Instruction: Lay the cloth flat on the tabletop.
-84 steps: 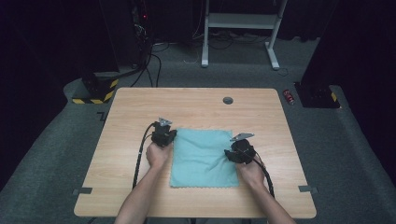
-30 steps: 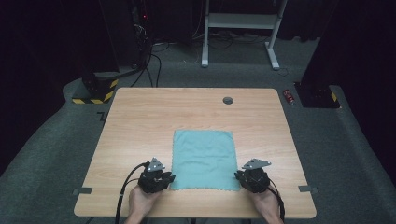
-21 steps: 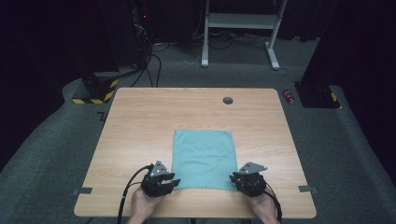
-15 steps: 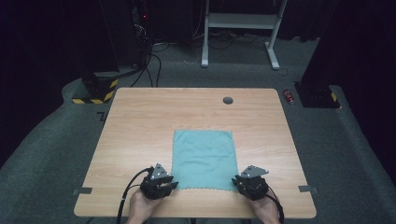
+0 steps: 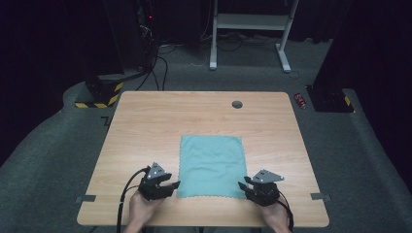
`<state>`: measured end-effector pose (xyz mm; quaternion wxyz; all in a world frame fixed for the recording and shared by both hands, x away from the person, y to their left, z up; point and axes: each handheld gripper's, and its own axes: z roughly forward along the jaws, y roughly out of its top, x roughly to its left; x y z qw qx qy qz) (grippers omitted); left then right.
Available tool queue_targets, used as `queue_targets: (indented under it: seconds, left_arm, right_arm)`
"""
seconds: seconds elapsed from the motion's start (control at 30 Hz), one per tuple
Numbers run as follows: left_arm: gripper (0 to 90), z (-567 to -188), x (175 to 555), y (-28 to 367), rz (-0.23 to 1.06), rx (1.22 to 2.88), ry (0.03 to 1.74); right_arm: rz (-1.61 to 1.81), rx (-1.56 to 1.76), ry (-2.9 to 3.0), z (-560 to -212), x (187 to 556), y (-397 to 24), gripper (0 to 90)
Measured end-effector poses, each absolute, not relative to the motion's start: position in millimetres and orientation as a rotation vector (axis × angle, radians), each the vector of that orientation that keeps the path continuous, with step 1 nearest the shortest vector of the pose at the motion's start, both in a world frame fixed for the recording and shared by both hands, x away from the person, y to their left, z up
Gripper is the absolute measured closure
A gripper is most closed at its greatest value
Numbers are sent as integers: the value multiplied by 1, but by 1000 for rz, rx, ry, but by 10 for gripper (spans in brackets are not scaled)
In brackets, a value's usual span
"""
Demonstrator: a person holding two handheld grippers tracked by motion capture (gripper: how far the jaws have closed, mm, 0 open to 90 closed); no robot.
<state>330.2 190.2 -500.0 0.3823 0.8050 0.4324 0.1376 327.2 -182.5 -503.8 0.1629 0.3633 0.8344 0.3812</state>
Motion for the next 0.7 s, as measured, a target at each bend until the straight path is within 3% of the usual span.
queue_targets:
  seconds: [0.7]
  left_arm:
    - [406, -502, 402, 181, 402, 2018, 1252]
  right_arm:
    - [1234, 1019, 2417, -506, 346, -136, 525]
